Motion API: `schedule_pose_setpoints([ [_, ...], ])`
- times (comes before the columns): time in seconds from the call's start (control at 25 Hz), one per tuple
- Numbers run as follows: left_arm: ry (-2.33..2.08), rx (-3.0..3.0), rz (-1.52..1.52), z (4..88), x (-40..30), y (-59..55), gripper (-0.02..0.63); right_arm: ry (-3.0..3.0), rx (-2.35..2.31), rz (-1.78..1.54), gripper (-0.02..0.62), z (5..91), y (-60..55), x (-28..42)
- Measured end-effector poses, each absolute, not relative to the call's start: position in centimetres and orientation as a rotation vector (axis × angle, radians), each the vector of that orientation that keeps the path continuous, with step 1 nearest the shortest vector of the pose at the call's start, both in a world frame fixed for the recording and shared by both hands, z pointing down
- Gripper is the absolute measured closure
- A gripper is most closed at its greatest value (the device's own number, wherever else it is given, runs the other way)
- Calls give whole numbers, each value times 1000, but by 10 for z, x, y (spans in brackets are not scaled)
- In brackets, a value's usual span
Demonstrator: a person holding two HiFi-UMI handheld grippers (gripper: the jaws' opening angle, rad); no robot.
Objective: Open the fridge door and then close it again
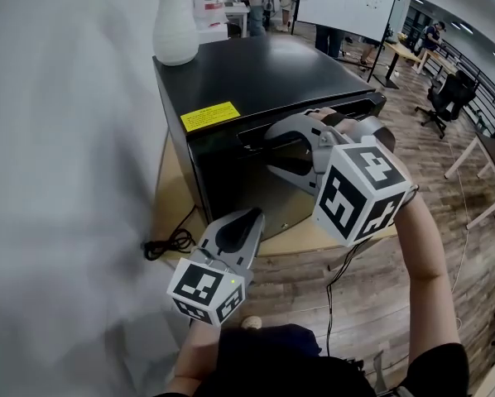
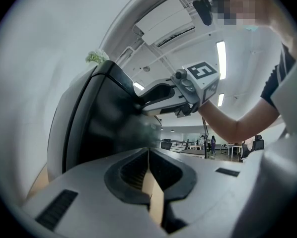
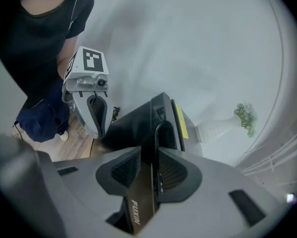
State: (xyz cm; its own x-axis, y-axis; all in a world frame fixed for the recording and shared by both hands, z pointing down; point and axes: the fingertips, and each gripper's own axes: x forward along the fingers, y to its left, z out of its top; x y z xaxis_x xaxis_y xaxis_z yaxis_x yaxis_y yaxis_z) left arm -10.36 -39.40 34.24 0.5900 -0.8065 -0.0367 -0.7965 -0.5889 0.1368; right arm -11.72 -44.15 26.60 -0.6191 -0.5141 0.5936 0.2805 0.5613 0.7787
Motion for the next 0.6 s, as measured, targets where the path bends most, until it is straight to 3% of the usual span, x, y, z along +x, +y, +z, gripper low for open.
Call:
schedule_pose_setpoints([
  [0.6,-1393,2670,-152,342,-98,-386,598,-1897,170,-1182,515,263,-442,-116],
])
